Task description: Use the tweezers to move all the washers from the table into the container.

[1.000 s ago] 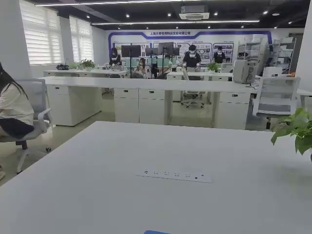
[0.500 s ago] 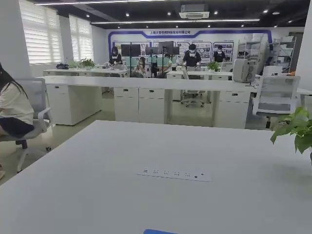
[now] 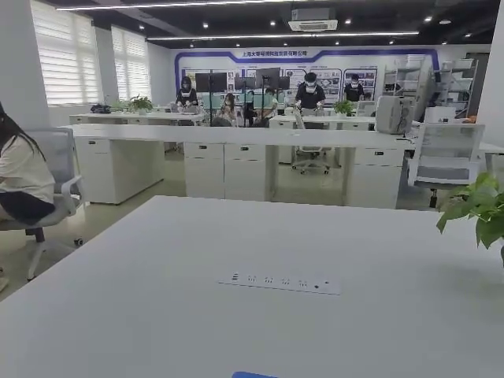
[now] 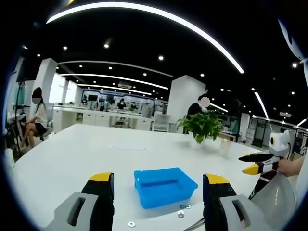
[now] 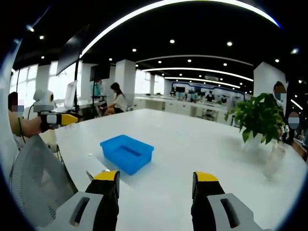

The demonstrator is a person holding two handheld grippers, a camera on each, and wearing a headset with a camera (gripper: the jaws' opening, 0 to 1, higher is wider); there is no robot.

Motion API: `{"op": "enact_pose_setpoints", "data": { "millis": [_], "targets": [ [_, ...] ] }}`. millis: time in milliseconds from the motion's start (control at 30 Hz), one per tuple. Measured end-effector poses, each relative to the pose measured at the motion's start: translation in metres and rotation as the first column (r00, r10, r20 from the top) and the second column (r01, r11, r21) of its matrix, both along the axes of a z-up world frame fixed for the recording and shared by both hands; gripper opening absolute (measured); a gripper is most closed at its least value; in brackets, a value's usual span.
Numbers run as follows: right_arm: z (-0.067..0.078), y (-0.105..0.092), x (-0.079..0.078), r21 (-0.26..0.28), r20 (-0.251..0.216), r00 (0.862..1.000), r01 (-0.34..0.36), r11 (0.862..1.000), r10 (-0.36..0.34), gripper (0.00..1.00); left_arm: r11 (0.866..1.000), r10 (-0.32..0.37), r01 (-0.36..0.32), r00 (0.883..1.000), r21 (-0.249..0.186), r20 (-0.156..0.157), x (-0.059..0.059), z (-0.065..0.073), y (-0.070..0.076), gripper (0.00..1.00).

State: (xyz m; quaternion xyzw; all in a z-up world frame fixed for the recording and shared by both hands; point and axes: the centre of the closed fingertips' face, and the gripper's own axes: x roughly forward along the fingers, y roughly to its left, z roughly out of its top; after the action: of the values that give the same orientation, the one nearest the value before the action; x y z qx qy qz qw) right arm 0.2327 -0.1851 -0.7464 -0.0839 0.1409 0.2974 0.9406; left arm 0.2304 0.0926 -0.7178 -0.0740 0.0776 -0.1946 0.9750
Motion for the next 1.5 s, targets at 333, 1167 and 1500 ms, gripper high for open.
{"op": "enact_pose_setpoints", "data": {
  "millis": [333,1167,1500],
  "targets": [
    [-0.001,0.0,0.001,-0.002,-0.001,1.0,0.0,1.0,0.0,0.58,1.0,-0.013,0.013,1.0,0.015,-0.011,0.0,-0.002,-0.003,0.75],
    [-0.003,0.002,0.0,0.006,-0.031,0.999,-0.007,1.0,0.007,0.58,0.999,-0.029,0.029,0.999,0.019,-0.027,-0.001,-0.005,-0.006,0.74],
    [-0.026,0.009,-0.01,-0.134,-0.169,0.982,-0.114,0.984,0.09,0.44,0.992,-0.109,0.114,0.99,0.057,-0.095,-0.003,-0.019,-0.021,0.73]
  ]
}}
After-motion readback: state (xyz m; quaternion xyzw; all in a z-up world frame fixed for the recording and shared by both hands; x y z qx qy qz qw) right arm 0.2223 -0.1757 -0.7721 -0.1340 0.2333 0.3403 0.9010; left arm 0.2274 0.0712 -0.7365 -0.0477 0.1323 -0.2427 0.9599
